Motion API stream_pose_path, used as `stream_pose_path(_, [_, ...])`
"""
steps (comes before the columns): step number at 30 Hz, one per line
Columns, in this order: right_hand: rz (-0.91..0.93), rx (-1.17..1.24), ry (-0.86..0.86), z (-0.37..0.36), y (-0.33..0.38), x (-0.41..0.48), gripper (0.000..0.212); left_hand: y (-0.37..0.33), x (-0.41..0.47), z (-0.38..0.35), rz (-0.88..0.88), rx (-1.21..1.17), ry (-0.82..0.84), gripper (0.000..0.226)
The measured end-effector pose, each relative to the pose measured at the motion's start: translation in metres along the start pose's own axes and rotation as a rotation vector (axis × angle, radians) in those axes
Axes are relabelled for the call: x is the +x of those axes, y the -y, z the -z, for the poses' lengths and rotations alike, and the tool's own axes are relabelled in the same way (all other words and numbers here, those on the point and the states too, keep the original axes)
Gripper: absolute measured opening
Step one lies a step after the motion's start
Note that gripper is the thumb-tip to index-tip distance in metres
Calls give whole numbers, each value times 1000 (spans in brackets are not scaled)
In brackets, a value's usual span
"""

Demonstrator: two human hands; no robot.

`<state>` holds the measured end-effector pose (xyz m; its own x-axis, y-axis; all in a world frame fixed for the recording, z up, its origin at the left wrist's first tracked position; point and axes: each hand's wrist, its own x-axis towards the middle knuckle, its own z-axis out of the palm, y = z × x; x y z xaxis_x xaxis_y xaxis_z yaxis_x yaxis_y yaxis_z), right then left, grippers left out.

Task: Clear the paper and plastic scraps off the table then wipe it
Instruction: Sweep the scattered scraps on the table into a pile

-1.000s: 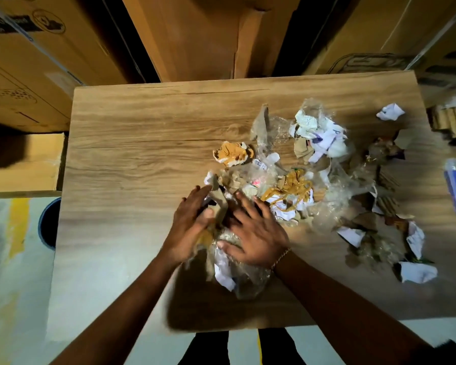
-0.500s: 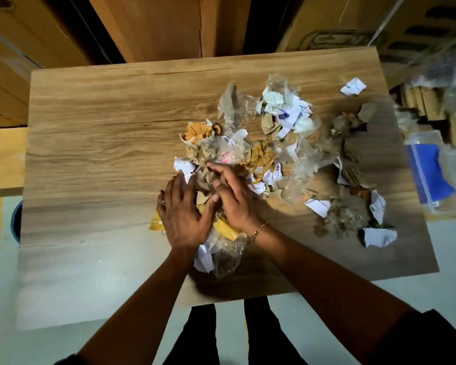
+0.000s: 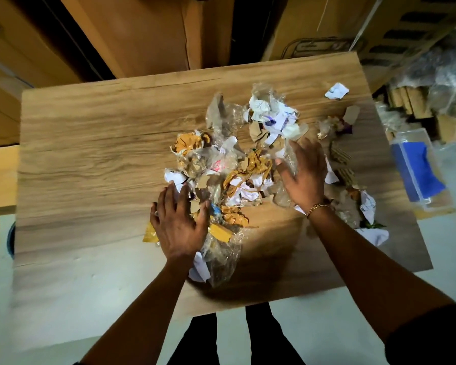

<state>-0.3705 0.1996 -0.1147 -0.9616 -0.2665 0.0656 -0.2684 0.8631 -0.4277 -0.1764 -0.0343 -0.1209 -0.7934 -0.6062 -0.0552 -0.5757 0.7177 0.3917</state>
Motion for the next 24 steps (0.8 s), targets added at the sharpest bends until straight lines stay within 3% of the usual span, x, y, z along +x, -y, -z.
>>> stream_pose_path(4, [-79, 88, 63, -14, 28, -5, 70, -1, -1, 0, 13, 12, 8, 72])
stream_pose_path(12, [71, 98, 185, -42, 97, -34, 68, -20, 5, -7, 156, -22, -57, 71])
stream_pose_path(17, [32, 357, 146, -55, 132, -53, 64, -18, 5, -6, 127, -5, -48, 91])
stream_pose_path(24, [-23, 505, 197, -49, 146, -64, 87, -19, 6, -5, 131, -13, -27, 98])
